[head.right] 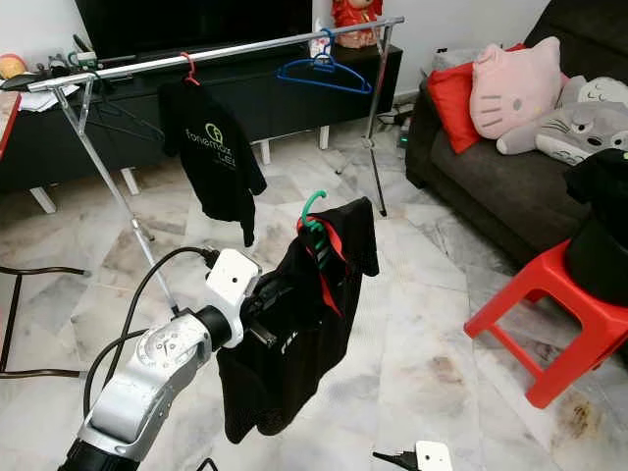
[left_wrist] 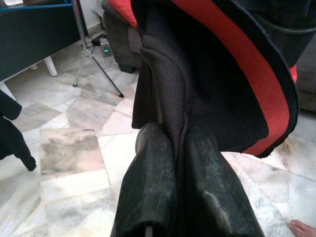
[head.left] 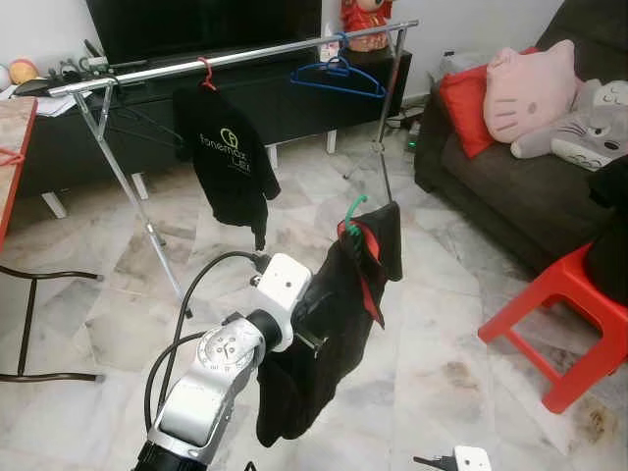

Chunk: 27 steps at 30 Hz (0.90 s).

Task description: Hang hanger

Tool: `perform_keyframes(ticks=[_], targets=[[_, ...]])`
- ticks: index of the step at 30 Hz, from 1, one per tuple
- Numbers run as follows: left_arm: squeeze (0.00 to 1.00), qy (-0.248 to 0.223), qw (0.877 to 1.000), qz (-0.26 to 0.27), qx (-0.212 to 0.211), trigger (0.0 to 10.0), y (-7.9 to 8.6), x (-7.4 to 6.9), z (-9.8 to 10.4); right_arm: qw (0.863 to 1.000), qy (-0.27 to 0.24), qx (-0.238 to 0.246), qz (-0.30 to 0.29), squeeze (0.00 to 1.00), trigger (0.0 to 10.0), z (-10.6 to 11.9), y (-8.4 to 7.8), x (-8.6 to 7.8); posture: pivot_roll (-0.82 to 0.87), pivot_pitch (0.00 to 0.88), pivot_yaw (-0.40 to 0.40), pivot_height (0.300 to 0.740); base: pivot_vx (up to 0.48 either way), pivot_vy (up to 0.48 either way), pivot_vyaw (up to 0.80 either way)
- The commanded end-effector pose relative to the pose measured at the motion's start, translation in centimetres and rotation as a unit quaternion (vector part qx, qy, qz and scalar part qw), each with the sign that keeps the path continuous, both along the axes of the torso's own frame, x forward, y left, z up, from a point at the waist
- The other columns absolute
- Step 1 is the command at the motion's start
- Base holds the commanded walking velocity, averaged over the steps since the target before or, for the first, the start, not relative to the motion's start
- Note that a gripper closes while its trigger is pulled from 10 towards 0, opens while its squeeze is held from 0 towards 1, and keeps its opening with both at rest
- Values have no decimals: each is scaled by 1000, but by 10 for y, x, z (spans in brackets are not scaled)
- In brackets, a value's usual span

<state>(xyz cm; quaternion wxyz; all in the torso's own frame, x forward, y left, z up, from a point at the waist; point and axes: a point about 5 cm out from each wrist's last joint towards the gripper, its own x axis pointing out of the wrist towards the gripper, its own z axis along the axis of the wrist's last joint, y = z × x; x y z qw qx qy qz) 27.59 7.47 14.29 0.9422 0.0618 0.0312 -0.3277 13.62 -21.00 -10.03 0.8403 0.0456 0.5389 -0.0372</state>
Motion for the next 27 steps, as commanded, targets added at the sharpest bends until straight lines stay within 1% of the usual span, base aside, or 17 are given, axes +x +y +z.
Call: perform_keyframes(ticks=[1, 4, 9, 27], targets=[[0, -19, 1000, -10, -4, 10000, -2, -1, 8, 1000, -19, 13, -2, 0, 10000, 2, 3, 6, -10, 0, -14, 740, 0, 0, 0], [0, -19, 1000, -10, -4, 10000, -2, -1, 8, 1000, -14, 9, 10, 0, 10000, 2, 2, 6, -9, 0, -15, 740, 0, 0, 0], [0, -19, 1000, -10, -4, 10000, -2, -1, 9, 999, -28, 19, -6, 0, 10000, 3, 3, 8, -8, 0, -15, 740, 0, 0, 0], [0, -19, 1000, -12, -4, 10000, -2, -2, 9, 999, -25, 21, -3, 0, 10000, 3, 4, 8, -9, 0, -14, 740, 0, 0, 0]])
